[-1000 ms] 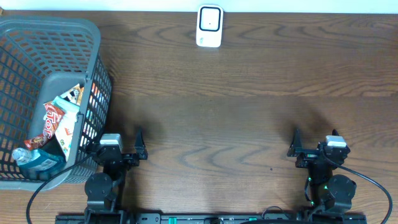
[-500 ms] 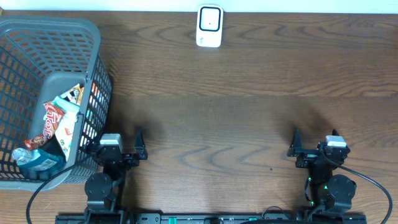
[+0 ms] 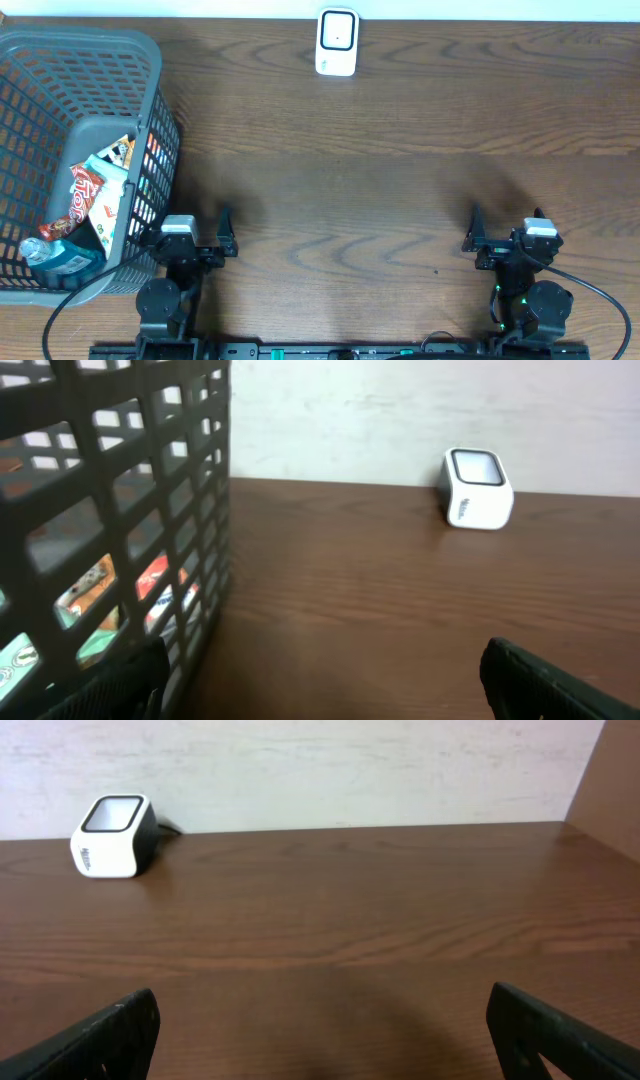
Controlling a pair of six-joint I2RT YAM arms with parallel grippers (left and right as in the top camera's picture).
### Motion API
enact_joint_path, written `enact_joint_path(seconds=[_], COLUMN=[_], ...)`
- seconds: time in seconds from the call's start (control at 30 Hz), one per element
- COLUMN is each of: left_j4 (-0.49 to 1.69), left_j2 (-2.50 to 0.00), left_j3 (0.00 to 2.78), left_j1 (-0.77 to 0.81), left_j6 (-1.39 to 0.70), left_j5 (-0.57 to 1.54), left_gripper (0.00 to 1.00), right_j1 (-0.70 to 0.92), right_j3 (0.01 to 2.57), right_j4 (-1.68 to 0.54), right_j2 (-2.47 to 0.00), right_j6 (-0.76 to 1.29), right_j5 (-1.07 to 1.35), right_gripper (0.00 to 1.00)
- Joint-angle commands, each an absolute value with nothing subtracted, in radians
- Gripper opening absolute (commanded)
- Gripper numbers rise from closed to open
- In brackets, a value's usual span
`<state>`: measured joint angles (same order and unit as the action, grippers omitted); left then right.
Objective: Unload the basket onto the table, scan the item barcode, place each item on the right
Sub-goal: 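Raise the left gripper and move it over the grey basket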
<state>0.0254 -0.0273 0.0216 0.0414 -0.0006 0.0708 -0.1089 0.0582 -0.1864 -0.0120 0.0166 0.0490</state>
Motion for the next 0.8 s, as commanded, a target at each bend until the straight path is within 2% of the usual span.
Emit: enact_joint_path(seconds=[0.0, 0.13, 0.3, 0.57, 0.77], left_j4=[-0.008, -0.065, -0.199, -0.565, -0.596], left_j2=[-0.03, -0.03, -0.03, -0.03, -0.038], left_j3=[0.005, 0.01, 0.012, 0.032, 0.131], left_j1=[0.046, 0.046, 0.046, 0.046, 0.045], left_j6=[-0.004, -0.015, -0.202, -0.349, -0.361], left_j5=[0.231, 0.467, 0.704, 0.726, 0.724], left_gripper=[0.99, 0.99, 0.99, 0.98, 0.99], right_j1=[-0.101, -0.101, -0.101, -0.101, -0.101], right_j3=[0.054, 0.054, 0.054, 0.054, 0.054], right_j4=[-0.186, -0.186, -0.186, -0.186, -0.186], right_j2=[-0.007, -0.007, -0.007, -0.007, -0.007], right_j6=[0.006, 0.006, 0.006, 0.006, 0.006], right_j5=[0.051, 0.051, 0.051, 0.051, 0.051], right_gripper=[0.99, 0.99, 0.99, 0.99, 0.99])
